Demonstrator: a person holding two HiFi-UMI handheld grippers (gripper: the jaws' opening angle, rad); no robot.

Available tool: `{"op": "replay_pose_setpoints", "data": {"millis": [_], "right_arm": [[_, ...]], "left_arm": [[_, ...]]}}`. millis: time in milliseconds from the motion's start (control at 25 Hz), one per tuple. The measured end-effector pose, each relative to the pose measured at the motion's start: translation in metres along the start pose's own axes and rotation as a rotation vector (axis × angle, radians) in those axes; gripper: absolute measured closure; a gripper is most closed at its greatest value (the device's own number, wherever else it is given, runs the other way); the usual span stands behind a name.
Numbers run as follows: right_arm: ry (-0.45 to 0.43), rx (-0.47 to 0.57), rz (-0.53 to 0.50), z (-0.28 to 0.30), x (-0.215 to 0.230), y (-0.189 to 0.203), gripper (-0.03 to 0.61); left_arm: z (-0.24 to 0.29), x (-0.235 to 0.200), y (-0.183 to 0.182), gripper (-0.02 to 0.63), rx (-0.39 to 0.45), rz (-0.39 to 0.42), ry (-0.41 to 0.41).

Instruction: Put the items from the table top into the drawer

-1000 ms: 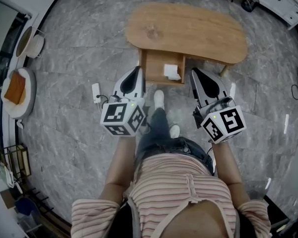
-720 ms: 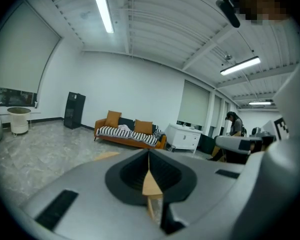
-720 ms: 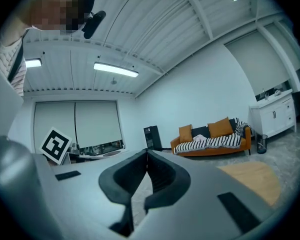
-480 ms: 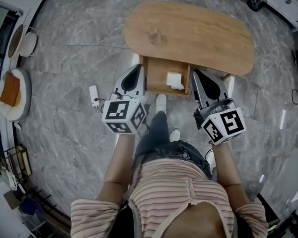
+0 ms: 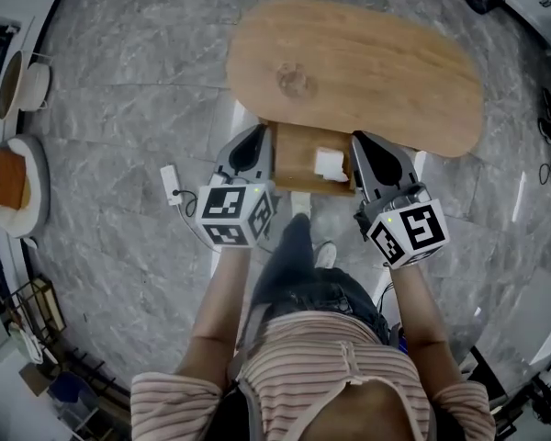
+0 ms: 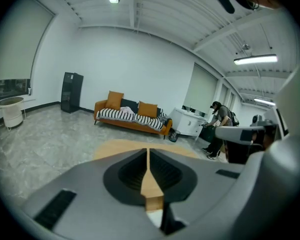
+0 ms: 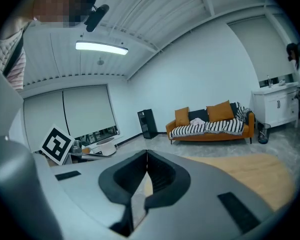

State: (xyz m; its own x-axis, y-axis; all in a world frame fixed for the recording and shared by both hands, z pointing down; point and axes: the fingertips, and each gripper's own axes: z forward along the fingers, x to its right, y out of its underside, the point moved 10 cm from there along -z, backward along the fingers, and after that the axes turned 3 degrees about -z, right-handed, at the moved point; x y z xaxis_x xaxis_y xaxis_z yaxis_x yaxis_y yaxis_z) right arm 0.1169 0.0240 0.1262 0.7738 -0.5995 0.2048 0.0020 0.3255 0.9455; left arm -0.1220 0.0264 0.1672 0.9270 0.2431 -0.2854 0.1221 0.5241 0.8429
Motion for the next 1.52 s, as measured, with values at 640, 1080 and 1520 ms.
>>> {"op": "replay_pose_setpoints", "data": {"millis": [640,1080,1520], "right_arm": [[0.007,-0.133,0.063,0.118,0.043,0.039,0.571],[-0.001,-0.204,0.089,0.166,0.061,0.076,0.571],[0.002,-0.264,0.112,0.195,0.071,0.116,0.571]], "left_arm": [[0.132,-0.068,0.013,0.598,-0.15,-0.048,0.016],[0.212,-0.105,0.06,0.531,-0.292,-0.048,-0.028],[0.26,-0.128,0.099,0.494,-0.389,-0.178,-0.06]]}}
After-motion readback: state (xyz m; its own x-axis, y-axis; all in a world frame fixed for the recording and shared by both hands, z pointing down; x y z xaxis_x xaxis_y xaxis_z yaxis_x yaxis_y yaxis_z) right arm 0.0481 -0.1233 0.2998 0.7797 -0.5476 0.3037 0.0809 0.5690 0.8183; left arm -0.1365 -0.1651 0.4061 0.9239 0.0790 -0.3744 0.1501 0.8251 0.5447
